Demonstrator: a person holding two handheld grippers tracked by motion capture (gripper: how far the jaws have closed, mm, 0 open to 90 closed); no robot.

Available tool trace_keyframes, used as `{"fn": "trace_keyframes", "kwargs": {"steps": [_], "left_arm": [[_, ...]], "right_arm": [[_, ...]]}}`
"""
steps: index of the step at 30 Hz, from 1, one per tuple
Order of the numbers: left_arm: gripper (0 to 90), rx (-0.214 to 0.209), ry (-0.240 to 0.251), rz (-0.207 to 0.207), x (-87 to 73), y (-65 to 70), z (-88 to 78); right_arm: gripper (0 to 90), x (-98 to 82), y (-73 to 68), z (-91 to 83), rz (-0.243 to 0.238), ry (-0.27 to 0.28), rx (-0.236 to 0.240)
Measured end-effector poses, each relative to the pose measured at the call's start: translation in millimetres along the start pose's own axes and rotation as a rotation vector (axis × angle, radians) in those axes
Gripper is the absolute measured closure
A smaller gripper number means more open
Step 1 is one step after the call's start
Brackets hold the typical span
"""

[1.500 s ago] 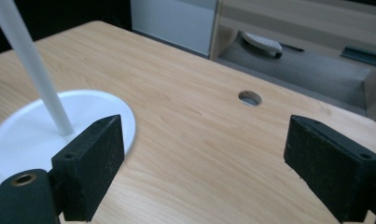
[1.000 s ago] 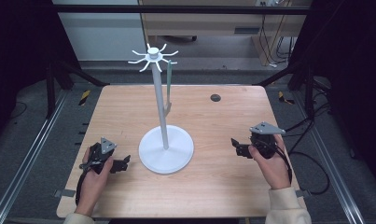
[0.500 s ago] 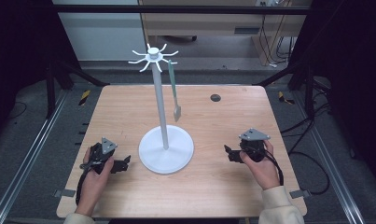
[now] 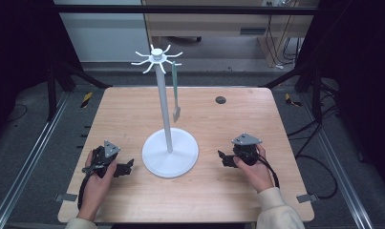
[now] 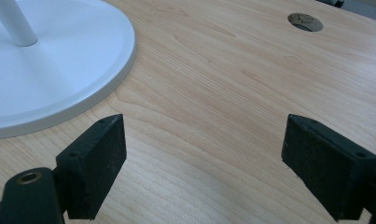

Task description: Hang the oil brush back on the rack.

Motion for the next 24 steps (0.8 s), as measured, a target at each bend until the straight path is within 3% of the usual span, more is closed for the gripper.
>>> {"fn": "trace_keyframes", "kwargs": {"steps": [11,24], "left_arm": [[2.7,0.001,0.000,0.003,0.1,0.1,0.2],[2.7,0.000,0.003,0.002,0.5,0.2,-0.1]], "right_arm": [[15.1,3.1,4.3,7.4,0.045,0.063,0.016],[15.1,-3.2,1.7,12.2,0.029,0.025,0.025]]}}
Point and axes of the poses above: each handheld gripper's, and its own axes: z roughly forward along the jaws, x roughly out of its top, y roughly to its right, the point moved 9 cm from there along z, roughly forward along the jaws, and after that the axes turned 7 degrees about -z, right-handed, at the moved point
